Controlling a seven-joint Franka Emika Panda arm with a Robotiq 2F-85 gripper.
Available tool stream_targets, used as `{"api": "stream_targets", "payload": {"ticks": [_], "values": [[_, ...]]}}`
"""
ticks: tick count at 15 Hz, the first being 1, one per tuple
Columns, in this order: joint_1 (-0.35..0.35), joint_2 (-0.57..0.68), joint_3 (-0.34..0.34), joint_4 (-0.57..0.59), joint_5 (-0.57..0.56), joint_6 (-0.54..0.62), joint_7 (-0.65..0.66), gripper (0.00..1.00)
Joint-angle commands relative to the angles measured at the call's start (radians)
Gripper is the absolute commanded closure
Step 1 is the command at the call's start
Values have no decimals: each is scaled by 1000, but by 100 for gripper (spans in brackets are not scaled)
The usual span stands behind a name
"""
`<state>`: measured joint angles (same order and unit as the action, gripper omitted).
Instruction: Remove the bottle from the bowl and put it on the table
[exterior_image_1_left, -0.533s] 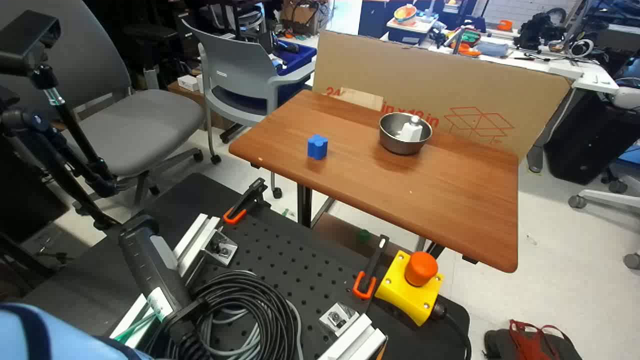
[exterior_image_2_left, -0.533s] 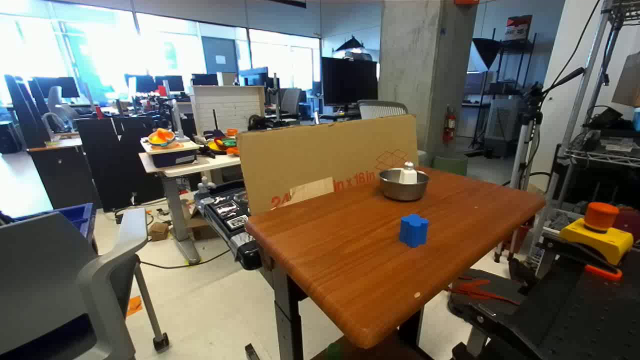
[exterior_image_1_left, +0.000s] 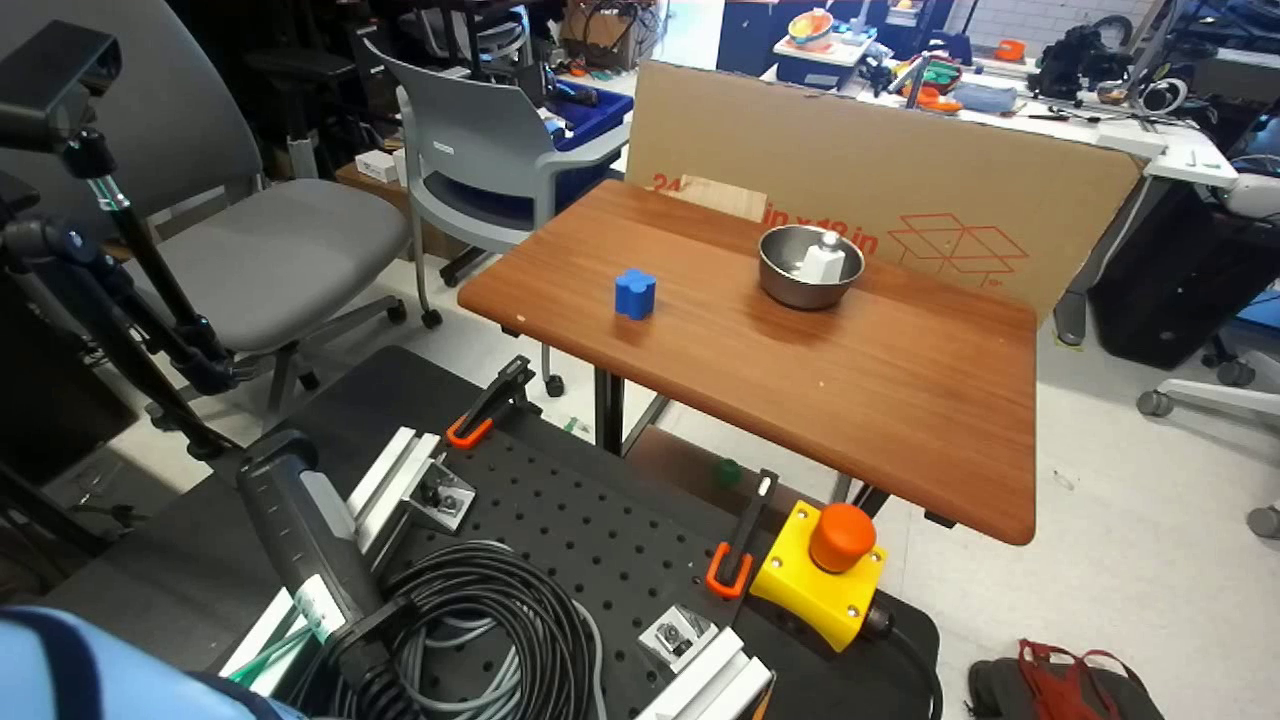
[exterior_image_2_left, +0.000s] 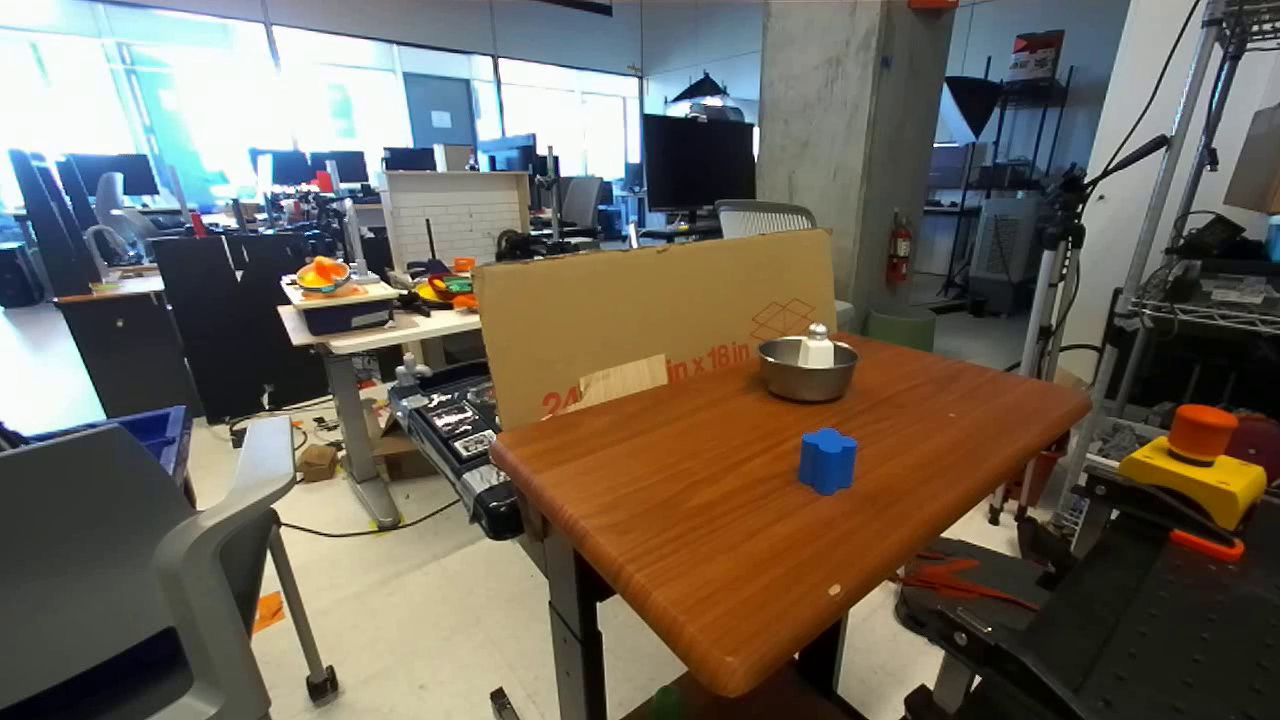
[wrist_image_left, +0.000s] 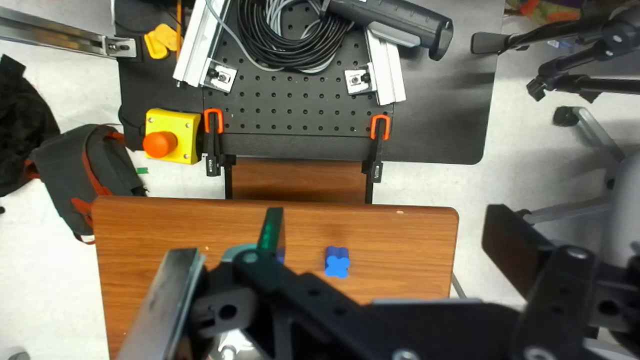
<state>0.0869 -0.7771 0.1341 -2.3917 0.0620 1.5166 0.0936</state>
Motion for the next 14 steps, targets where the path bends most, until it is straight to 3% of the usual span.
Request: {"api": "stream_targets", "payload": {"ticks": [1, 8, 14], "values": [[-7, 26, 4, 6, -4, 13, 10, 0], [-80, 365, -31, 73, -65, 287, 30, 0], [-129, 731, -88, 268, -83, 399, 108, 0]]}}
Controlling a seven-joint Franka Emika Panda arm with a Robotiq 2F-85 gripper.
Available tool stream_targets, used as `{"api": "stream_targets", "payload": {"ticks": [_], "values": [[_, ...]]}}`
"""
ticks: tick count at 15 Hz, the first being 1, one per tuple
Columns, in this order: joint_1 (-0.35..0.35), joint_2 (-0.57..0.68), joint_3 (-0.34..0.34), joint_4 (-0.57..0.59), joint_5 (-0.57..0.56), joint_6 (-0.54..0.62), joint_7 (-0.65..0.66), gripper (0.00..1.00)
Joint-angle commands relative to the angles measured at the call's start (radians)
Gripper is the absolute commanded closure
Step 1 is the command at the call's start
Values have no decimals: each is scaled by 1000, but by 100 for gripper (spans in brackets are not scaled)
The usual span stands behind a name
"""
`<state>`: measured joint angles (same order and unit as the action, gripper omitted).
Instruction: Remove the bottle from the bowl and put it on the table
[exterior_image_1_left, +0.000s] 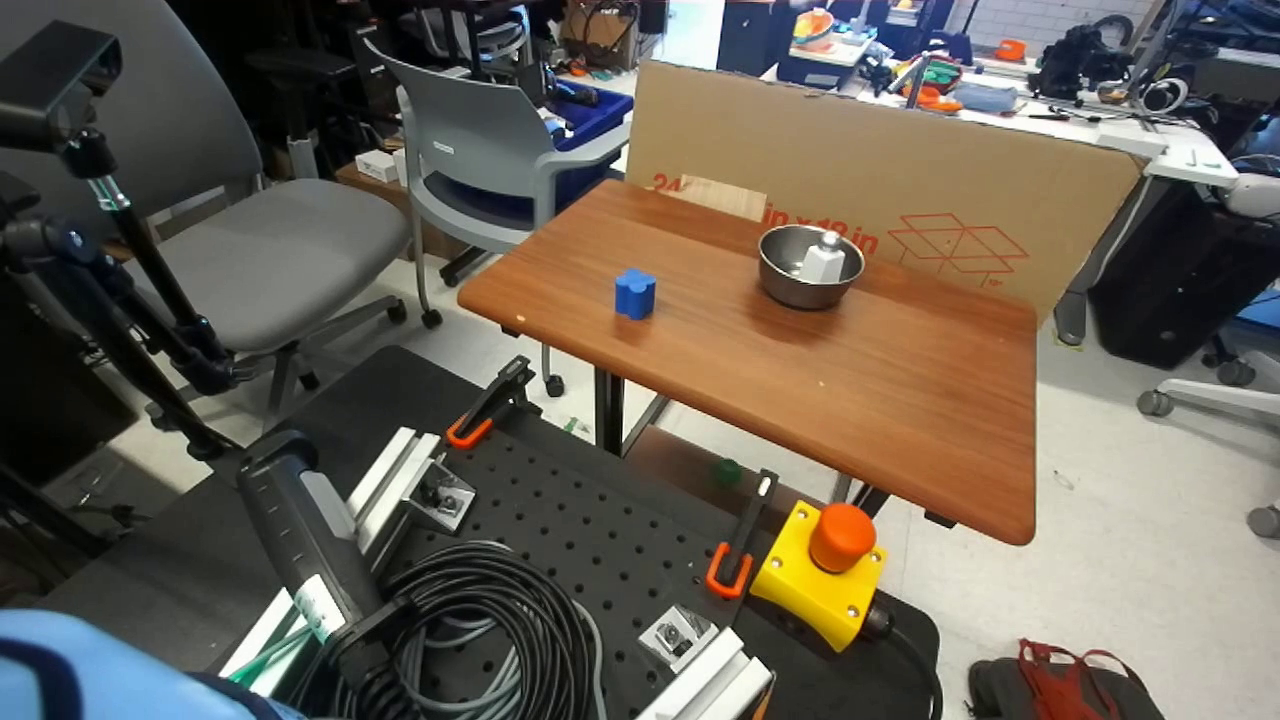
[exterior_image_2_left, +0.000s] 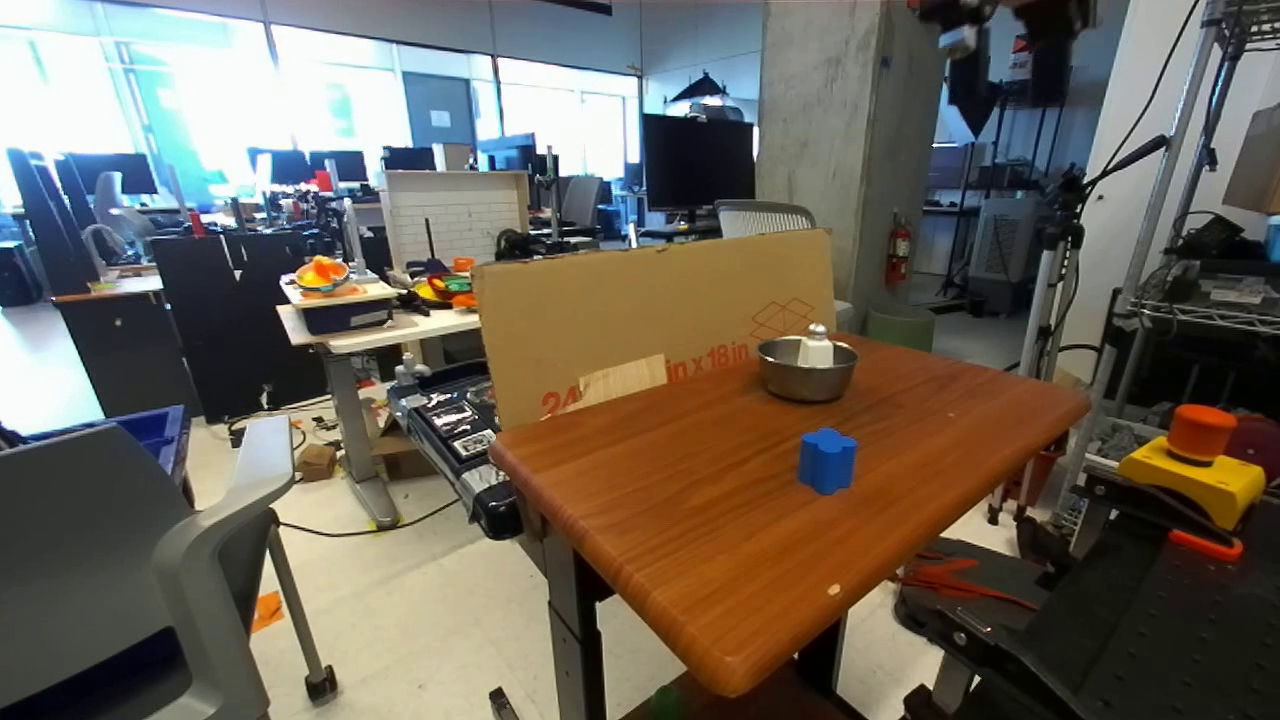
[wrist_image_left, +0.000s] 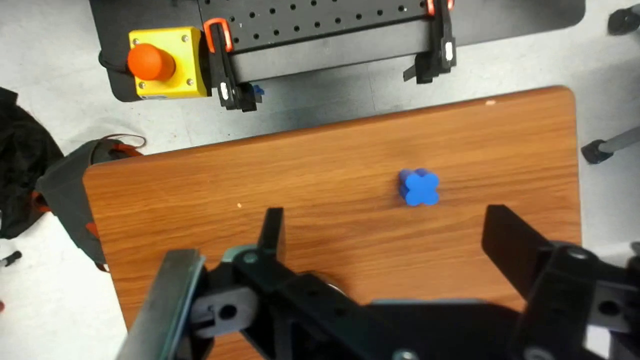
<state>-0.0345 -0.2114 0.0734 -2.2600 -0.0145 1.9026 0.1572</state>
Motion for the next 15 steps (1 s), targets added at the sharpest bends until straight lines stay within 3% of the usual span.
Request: {"api": "stream_targets", "payload": {"ticks": [1, 9, 15], "values": [[-10, 213, -41, 170, 6, 36, 50, 0], [-2, 454, -97, 367, 51, 216, 89, 0], [1, 586, -121, 451, 24, 243, 99, 0]]}}
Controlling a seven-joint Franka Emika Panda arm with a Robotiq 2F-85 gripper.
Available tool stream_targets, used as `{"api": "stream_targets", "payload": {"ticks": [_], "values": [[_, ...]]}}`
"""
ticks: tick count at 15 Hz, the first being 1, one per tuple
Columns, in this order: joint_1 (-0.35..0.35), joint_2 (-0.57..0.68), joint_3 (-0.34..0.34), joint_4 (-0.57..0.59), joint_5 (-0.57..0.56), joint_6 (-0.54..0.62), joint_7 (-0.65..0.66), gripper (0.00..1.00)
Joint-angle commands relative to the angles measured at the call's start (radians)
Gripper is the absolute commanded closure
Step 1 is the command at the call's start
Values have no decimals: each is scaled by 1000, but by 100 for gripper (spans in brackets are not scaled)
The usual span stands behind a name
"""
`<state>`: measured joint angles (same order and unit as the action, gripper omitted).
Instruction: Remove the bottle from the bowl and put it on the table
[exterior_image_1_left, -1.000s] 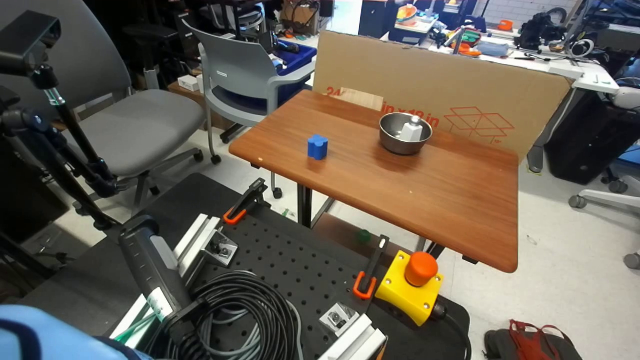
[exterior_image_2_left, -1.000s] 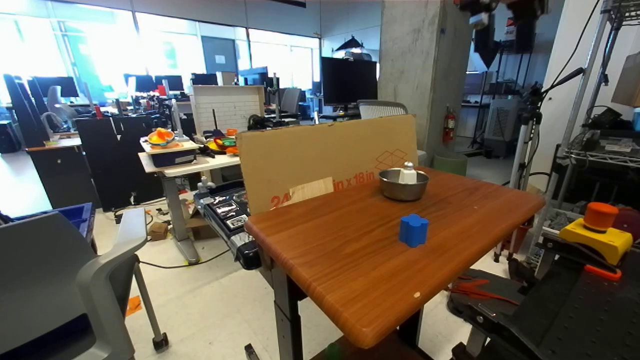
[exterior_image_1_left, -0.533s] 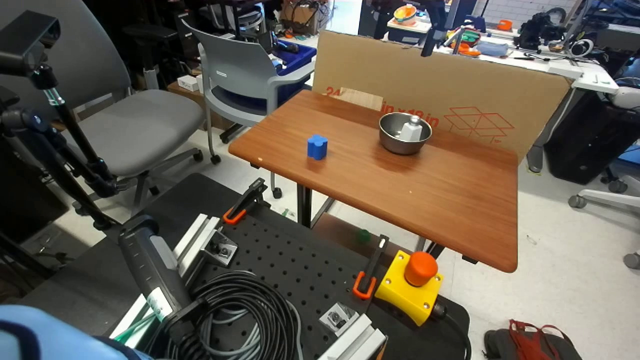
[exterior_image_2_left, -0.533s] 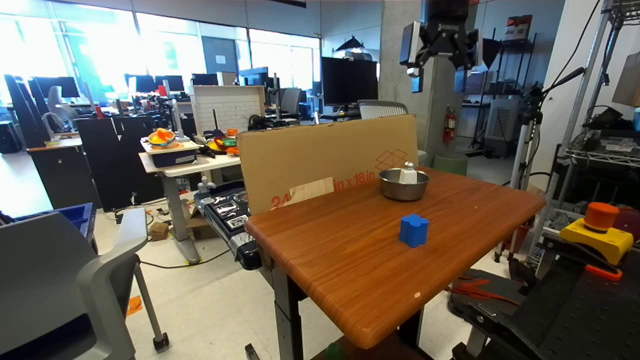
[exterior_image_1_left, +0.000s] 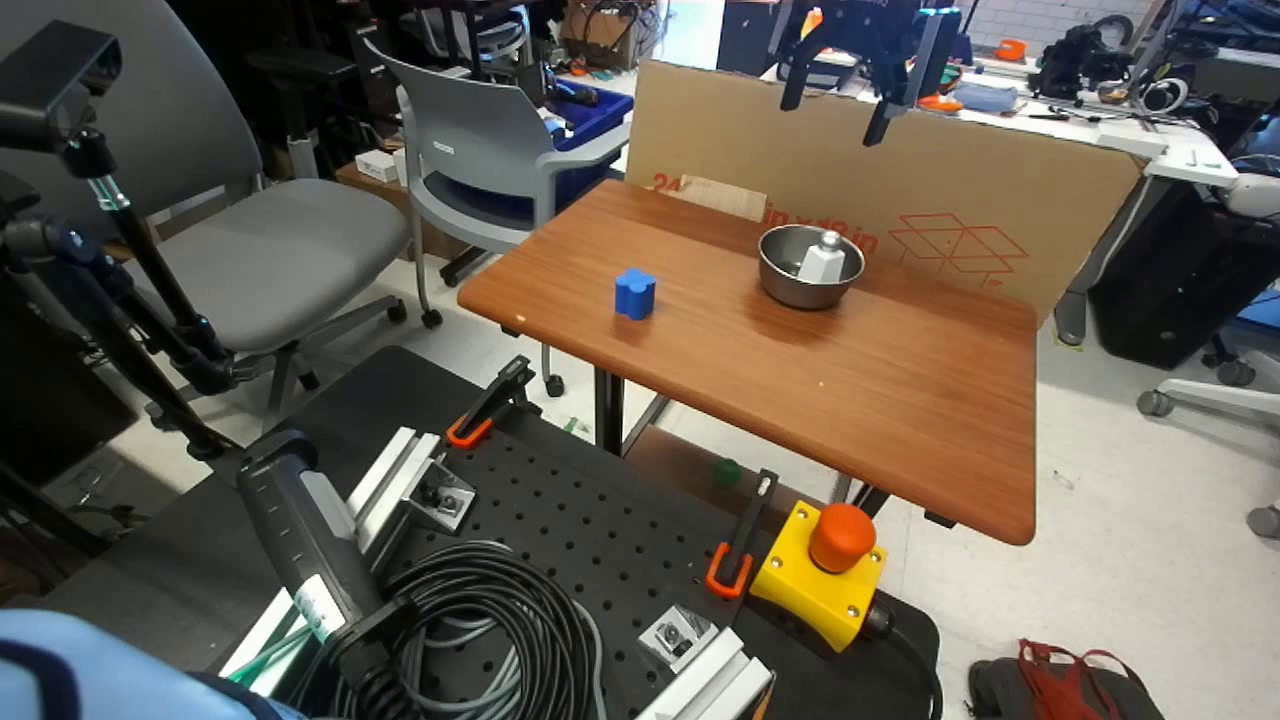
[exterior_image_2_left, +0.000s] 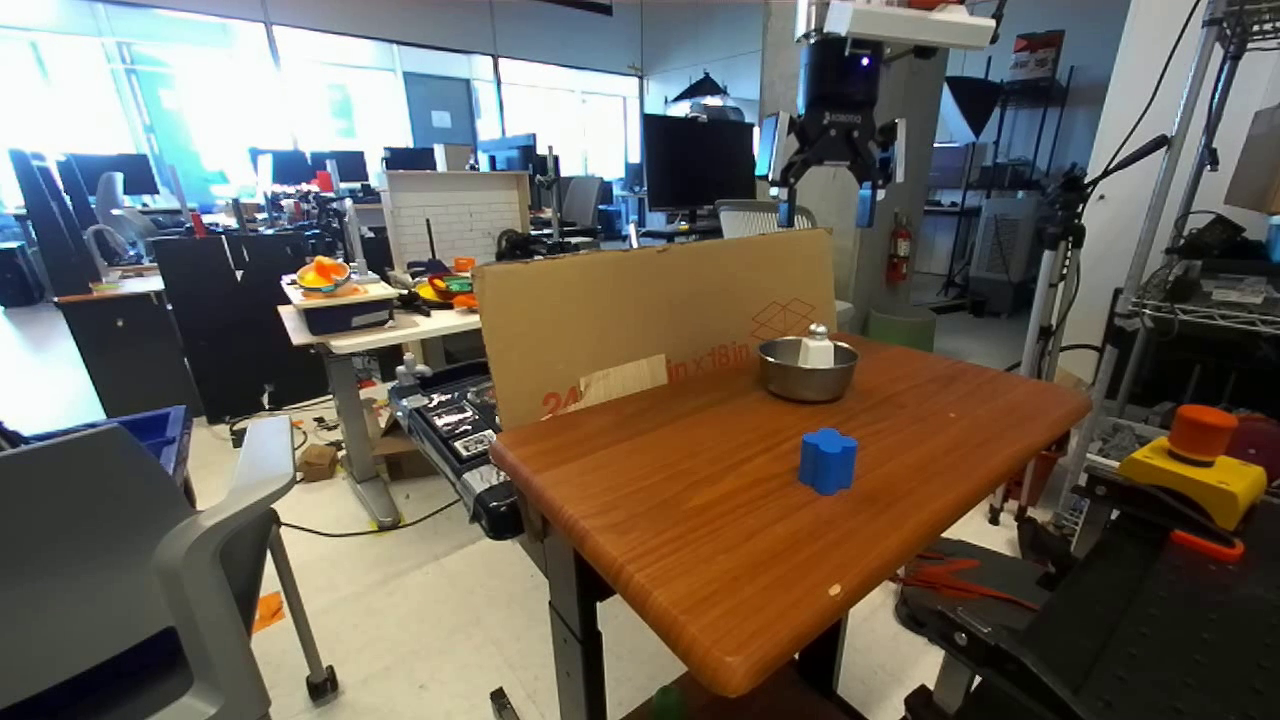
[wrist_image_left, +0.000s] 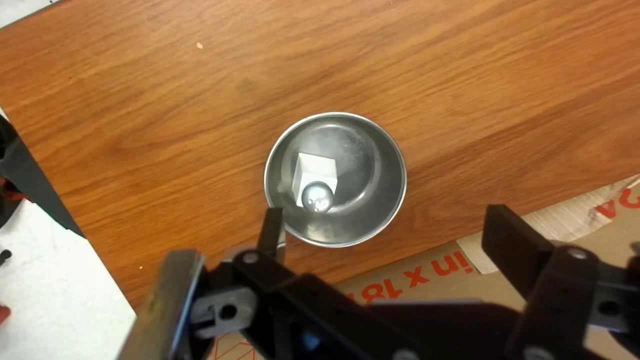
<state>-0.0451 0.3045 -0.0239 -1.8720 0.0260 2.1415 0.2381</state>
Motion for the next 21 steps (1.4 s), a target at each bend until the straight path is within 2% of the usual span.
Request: {"api": "stream_targets", "payload": {"ticks": [1, 9, 16, 17, 18, 21], "values": [[15, 93, -31, 79, -29, -1, 26, 0], [44, 237, -73, 160, -119, -19, 83, 0], [75, 312, -98, 202, -151, -27, 116, 0], [78, 319, -100, 206, -152, -22, 118, 25], [80, 324, -102, 208, -154, -19, 120, 28], [85, 334, -106, 216, -159, -21, 123, 51]]}}
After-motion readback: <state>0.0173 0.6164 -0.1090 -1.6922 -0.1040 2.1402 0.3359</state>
